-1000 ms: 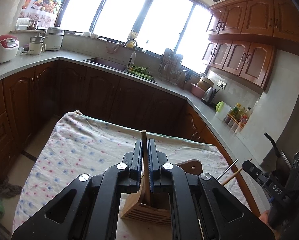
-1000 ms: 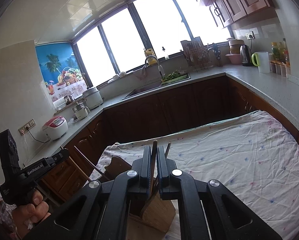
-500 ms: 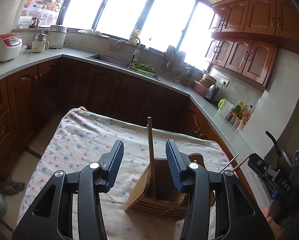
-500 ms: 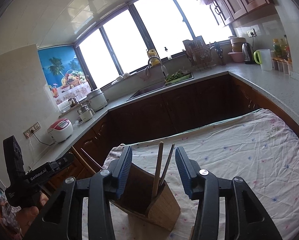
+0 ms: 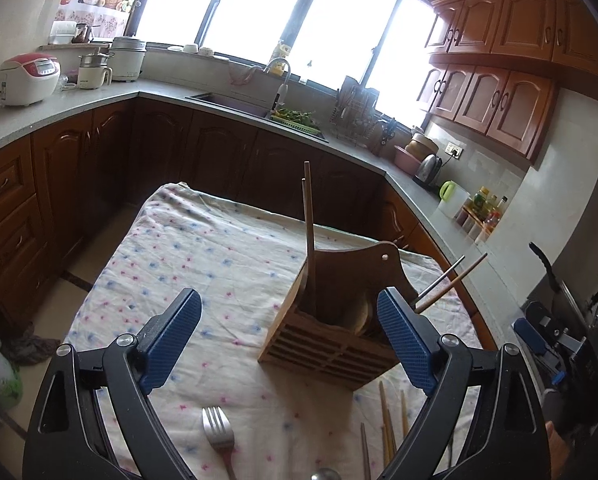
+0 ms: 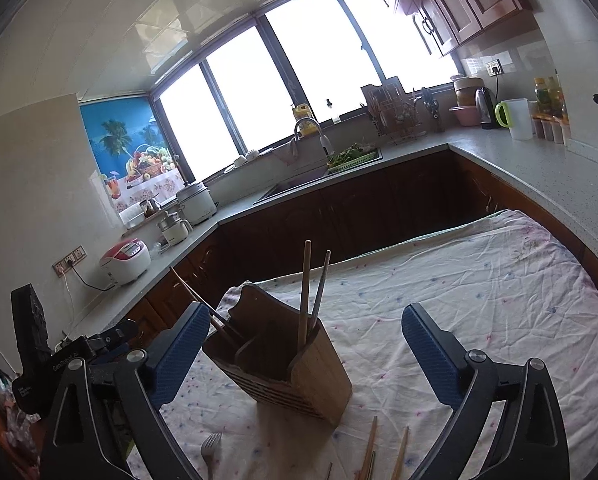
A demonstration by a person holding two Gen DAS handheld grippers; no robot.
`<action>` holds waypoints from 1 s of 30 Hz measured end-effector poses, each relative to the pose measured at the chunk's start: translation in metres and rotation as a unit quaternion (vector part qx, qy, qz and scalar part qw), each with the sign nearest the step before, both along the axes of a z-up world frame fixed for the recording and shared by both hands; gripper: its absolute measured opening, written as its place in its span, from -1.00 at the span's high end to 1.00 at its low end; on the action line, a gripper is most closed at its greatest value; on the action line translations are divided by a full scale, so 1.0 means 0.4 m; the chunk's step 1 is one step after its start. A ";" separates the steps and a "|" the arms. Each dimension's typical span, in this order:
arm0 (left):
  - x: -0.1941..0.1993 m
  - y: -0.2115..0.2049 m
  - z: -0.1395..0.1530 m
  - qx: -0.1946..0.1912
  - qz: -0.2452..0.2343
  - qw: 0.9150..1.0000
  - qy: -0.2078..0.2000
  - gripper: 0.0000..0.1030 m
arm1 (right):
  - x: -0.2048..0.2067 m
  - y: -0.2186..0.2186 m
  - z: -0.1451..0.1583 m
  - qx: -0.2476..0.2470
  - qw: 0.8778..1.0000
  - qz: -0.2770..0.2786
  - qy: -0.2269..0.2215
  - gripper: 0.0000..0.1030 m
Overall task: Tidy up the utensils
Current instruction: 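Lower the wooden chopsticks into the holder and open both tools, then move both open tools back toward the remaining utensils on the cloth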
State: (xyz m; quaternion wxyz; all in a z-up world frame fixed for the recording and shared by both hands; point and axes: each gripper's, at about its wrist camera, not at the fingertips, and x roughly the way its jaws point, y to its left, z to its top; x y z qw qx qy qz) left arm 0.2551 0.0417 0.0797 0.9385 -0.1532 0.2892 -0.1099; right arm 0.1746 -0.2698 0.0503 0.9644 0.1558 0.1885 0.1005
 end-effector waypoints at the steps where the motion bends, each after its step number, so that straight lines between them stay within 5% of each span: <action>1: -0.014 -0.003 -0.006 0.001 -0.003 1.000 0.003 -0.78 | -0.012 -0.006 -0.006 0.001 1.000 0.000 0.003 -0.90; 13: -0.133 -0.037 -0.105 0.031 -0.029 0.997 0.057 -0.78 | -0.157 -0.076 -0.108 -0.004 0.998 -0.035 0.049 -0.91; 30: -0.247 -0.069 -0.236 0.043 -0.050 0.989 0.131 -0.78 | -0.222 -0.099 -0.232 -0.002 0.993 -0.042 0.107 -0.91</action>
